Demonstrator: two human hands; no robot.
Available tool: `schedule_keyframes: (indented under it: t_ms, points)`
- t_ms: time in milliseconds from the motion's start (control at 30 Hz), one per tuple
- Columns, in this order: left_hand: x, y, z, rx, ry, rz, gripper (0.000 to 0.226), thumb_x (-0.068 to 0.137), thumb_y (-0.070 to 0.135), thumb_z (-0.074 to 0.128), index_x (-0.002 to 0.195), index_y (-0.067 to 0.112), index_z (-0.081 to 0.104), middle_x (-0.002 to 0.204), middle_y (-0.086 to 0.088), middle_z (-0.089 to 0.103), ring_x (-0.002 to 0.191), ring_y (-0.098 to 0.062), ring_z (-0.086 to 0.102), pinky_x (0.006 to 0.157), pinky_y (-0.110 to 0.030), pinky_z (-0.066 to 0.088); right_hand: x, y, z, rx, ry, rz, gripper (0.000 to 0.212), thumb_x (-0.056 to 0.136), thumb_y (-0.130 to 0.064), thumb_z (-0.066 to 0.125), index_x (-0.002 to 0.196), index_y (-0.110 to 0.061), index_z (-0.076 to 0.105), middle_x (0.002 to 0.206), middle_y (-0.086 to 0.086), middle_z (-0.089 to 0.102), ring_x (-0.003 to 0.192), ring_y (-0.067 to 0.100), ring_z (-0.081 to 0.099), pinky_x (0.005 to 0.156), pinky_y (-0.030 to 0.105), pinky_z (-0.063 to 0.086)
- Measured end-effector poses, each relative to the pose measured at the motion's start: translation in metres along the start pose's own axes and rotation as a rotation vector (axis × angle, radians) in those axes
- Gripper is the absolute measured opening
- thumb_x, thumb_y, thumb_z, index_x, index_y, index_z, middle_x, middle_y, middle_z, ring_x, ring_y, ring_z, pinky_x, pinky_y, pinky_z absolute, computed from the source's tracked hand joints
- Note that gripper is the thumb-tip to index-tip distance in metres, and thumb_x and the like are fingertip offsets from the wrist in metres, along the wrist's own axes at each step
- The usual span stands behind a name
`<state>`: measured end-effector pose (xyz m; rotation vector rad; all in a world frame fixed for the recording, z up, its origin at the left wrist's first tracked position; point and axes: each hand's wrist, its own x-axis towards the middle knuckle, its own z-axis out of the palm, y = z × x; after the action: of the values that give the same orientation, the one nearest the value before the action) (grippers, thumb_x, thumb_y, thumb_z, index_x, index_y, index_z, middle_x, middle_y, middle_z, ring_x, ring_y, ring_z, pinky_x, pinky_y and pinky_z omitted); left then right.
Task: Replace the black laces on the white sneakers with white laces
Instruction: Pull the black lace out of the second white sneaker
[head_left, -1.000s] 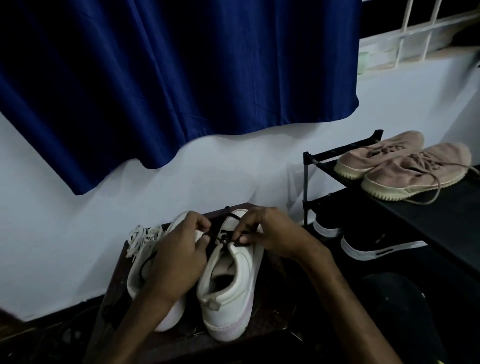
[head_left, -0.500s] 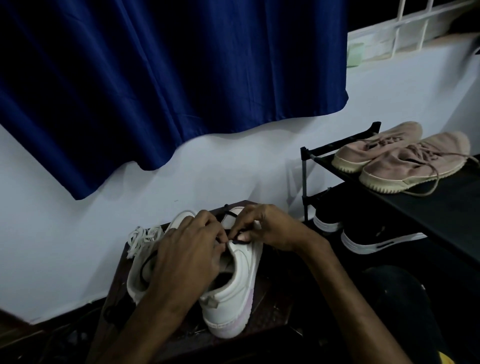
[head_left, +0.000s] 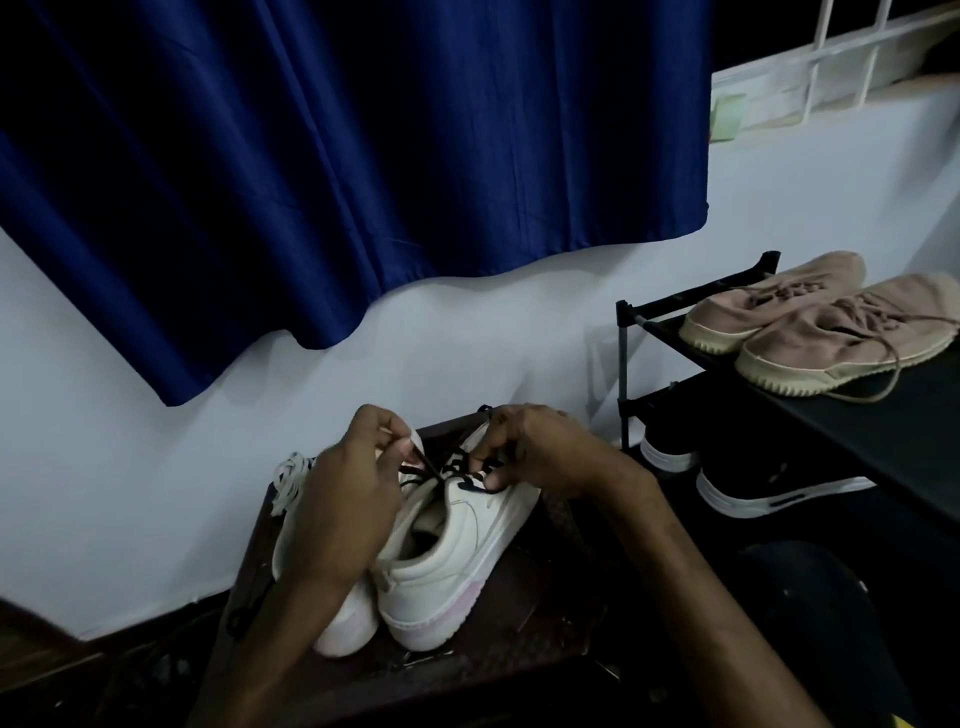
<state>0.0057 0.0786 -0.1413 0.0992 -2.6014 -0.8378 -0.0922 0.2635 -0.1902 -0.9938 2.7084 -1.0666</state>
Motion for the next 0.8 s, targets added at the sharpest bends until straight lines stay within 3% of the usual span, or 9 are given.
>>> schedule_keyframes:
  t_ms: [133,233,467,533,633,700,800]
  points:
    - [0.009,0.011,-0.022,0.210,-0.235,0.248,0.026,0.093,0.015,0.060,0.102,0.038,0.063,0.111,0.024,0.056,0.091,-0.001,0.058,0.077,-0.027,0.045,0.000,-0.001,0.004,0.038,0.002,-0.019,0.044,0.067,-0.031,0.083,0.099,-0.053,0.063,0.090,-0.026,0.058,0.086,-0.004,0.051,0.092,0.048,0.045]
    - [0.010,0.015,-0.019,0.353,-0.382,0.339,0.024,0.090,0.026,0.064,0.106,0.045,0.065,0.115,0.027,0.054,0.095,0.002,0.055,0.075,-0.021,0.041,0.001,0.001,0.003,0.052,0.007,-0.026,0.038,0.068,-0.029,0.084,0.098,-0.048,0.069,0.094,-0.021,0.059,0.088,-0.001,0.052,0.089,0.046,0.047]
    - [0.015,0.008,-0.018,0.434,-0.343,0.382,0.011,0.089,0.041,0.064,0.099,0.043,0.069,0.106,0.023,0.060,0.096,0.001,0.058,0.073,-0.022,0.038,-0.001,0.003,0.004,0.033,0.001,-0.007,0.035,0.069,-0.029,0.083,0.098,-0.045,0.070,0.099,-0.016,0.061,0.095,0.005,0.056,0.092,0.047,0.046]
    - [0.015,0.009,-0.017,0.449,-0.290,0.415,0.010,0.090,0.042,0.061,0.095,0.039,0.070,0.103,0.020,0.061,0.095,-0.002,0.059,0.073,-0.025,0.042,-0.001,0.000,0.002,0.007,-0.010,0.008,0.034,0.071,-0.031,0.082,0.099,-0.047,0.069,0.102,-0.015,0.061,0.097,0.006,0.055,0.093,0.048,0.044]
    - [0.013,0.003,-0.012,0.443,-0.090,0.474,0.006,0.088,0.032,0.065,0.082,0.033,0.067,0.090,0.016,0.061,0.083,-0.009,0.062,0.062,-0.029,0.047,-0.002,-0.005,-0.003,-0.079,-0.022,0.066,0.027,0.076,-0.033,0.078,0.099,-0.044,0.070,0.109,-0.015,0.059,0.106,0.008,0.051,0.100,0.052,0.035]
    - [0.012,-0.005,-0.014,0.350,0.081,0.363,0.010,0.091,0.026,0.063,0.082,0.031,0.065,0.091,0.016,0.060,0.081,-0.009,0.060,0.062,-0.032,0.049,-0.003,-0.010,-0.006,-0.104,-0.032,0.090,0.025,0.077,-0.034,0.077,0.099,-0.044,0.070,0.113,-0.015,0.057,0.113,0.008,0.048,0.103,0.055,0.028]
    - [0.019,-0.017,-0.022,0.140,0.298,0.045,0.010,0.094,0.031,0.058,0.085,0.033,0.061,0.099,0.020,0.056,0.078,-0.011,0.057,0.071,-0.033,0.042,-0.004,-0.015,-0.009,-0.096,-0.042,0.102,0.024,0.076,-0.035,0.077,0.097,-0.044,0.070,0.109,-0.015,0.056,0.111,0.007,0.047,0.103,0.058,0.024]
